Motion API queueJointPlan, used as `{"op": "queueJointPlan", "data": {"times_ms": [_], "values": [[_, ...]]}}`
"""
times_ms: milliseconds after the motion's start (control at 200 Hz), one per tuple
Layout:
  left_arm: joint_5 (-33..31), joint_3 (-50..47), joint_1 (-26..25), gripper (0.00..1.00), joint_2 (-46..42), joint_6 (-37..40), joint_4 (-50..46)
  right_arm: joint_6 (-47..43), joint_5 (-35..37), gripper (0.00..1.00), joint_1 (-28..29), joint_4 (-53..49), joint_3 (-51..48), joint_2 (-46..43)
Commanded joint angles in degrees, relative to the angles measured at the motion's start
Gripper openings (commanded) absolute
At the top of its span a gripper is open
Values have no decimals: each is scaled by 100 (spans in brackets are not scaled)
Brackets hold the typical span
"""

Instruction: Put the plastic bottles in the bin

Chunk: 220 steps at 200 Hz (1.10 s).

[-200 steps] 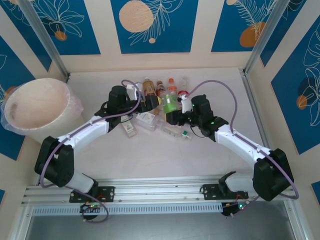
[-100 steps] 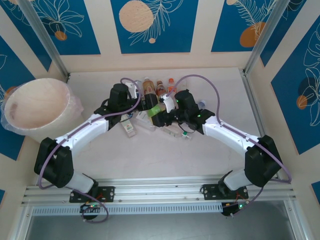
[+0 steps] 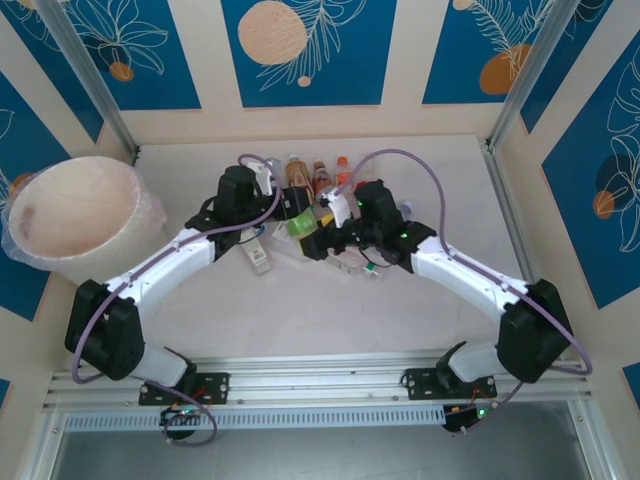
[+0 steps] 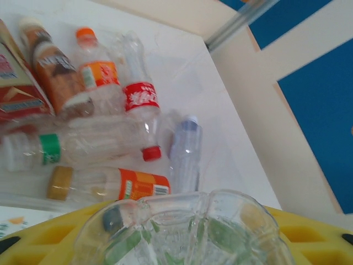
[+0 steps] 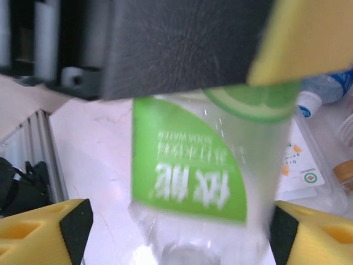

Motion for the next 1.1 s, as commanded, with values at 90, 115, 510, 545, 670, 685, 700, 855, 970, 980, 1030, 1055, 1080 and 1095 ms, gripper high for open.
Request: {"op": "queueJointPlan", "data": {"times_ms": [90, 115, 510, 545, 670, 685, 700, 855, 970, 980, 1030, 1055, 1080, 1095], "values": [[-1048, 6, 208, 51, -635, 582, -151, 156, -361, 98, -473, 314, -633, -1276], [-1133, -18, 230, 50, -733, 679, -140, 191, -207, 100, -538, 313, -738, -1427], [-4262, 502, 314, 47, -1949, 3446, 129, 2456, 2502, 100, -2068, -214, -1371, -1852], [-4632, 656, 322, 47, -1956, 3790, 199, 2649, 2276, 100, -2264, -154, -1406, -1803], [-5188, 1104, 623, 47, -1897, 4778, 537, 3000, 1847, 100, -2517, 66, -1458, -1679], [-5194, 1147, 707, 47, -1872, 4818, 546, 3010, 1842, 100, -2517, 82, -1452, -1665], [-5209, 1198, 789, 47, -1849, 4858, 557, 3019, 1831, 100, -2516, 90, -1452, -1659], [-5832, 1914, 1639, 46, -1388, 4996, 209, 3048, 1762, 100, -2526, 71, -1362, -1562], [-6000, 2102, 2346, 46, -1317, 4532, -293, 3041, 1834, 100, -2537, -30, -1261, -1502], [-5998, 2073, 2398, 46, -1331, 4484, -293, 3039, 1836, 100, -2536, -45, -1244, -1494], [-5965, 1959, 2699, 46, -1417, 4294, -323, 3015, 1853, 100, -2538, -94, -1188, -1461], [-5937, 1923, 2855, 46, -1438, 4174, -391, 3005, 1863, 100, -2542, -123, -1150, -1431], [-5891, 1913, 3020, 46, -1441, 4053, -526, 3004, 1864, 99, -2545, -148, -1106, -1409], [-5852, 1916, 3124, 46, -1435, 3969, -610, 3008, 1870, 100, -2555, -171, -1083, -1397]]}}
